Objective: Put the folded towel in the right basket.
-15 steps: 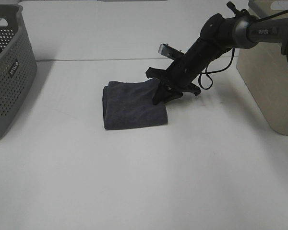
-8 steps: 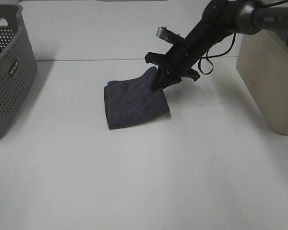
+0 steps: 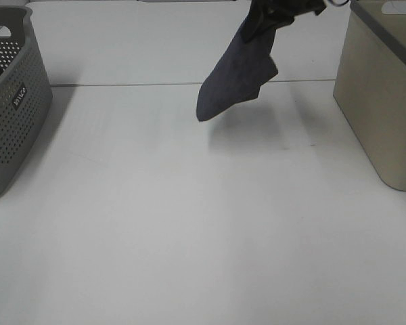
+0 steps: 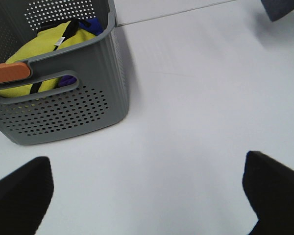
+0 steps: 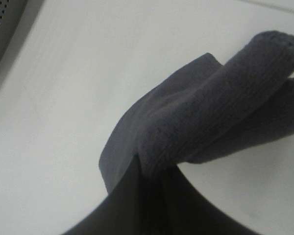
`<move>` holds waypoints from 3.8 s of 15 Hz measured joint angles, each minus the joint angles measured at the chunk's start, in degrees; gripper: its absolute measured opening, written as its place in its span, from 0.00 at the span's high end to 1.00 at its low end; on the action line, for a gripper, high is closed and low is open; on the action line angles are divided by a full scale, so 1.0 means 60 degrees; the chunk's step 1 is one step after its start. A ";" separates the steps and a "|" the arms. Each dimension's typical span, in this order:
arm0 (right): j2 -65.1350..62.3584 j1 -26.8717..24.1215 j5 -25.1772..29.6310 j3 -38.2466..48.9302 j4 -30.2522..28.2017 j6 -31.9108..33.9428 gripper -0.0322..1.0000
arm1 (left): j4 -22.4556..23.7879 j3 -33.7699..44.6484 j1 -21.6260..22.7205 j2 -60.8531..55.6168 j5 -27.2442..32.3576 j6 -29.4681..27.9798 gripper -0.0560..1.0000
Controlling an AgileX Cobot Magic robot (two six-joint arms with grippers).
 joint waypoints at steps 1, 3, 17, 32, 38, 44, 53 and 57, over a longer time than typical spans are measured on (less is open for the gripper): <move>-0.1003 0.0000 0.0201 0.0000 -0.1079 0.0296 0.93 | 0.0000 0.0000 0.0000 0.0000 0.0000 0.0000 0.01; -0.1795 0.0000 0.0325 0.0000 -0.2397 0.0640 0.93 | 0.0000 0.0000 0.0000 0.0000 0.0000 0.0000 0.01; -0.3084 -0.4498 0.0793 -0.0010 -0.2320 0.1127 0.93 | 0.0000 0.0000 0.0000 0.0000 0.0000 0.0000 0.01; -0.2387 -0.4574 0.1595 0.0544 -0.1642 0.1919 0.36 | 0.0000 0.0000 0.0000 0.0000 0.0000 0.0000 0.01; -0.2731 -0.2655 0.1595 0.0630 -0.2636 0.2072 0.36 | 0.0000 0.0000 0.0000 0.0000 0.0000 0.0000 0.01; -0.4966 -0.1767 0.1595 0.3505 -0.3419 0.2416 0.36 | 0.0000 0.0000 0.0000 0.0000 0.0000 0.0000 0.01; -1.0753 -0.1757 0.1566 1.1688 -0.3562 0.2416 0.36 | 0.0000 0.0000 0.0000 0.0000 0.0000 0.0000 0.01; -1.3770 -0.1757 0.1117 1.3952 -0.3562 0.2349 0.36 | 0.0000 0.0000 0.0000 0.0000 0.0000 0.0000 0.01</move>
